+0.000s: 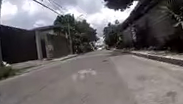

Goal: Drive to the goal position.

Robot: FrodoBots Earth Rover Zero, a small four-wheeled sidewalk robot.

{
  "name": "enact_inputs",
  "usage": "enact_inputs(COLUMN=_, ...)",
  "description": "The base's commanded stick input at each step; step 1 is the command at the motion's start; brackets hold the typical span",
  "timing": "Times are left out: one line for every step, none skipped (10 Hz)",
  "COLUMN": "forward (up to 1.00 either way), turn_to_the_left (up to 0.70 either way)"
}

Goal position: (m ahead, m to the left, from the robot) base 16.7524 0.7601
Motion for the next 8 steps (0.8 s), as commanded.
enact_inputs(forward=1.00, turn_to_the_left=0.05)
enact_inputs(forward=1.00, turn_to_the_left=0.05)
enact_inputs(forward=1.00, turn_to_the_left=0.05)
enact_inputs(forward=1.00, turn_to_the_left=0.05)
enact_inputs(forward=1.00, turn_to_the_left=0.05)
enact_inputs(forward=1.00, turn_to_the_left=0.05)
enact_inputs(forward=1.00, turn_to_the_left=0.05)
enact_inputs(forward=1.00, turn_to_the_left=0.05)
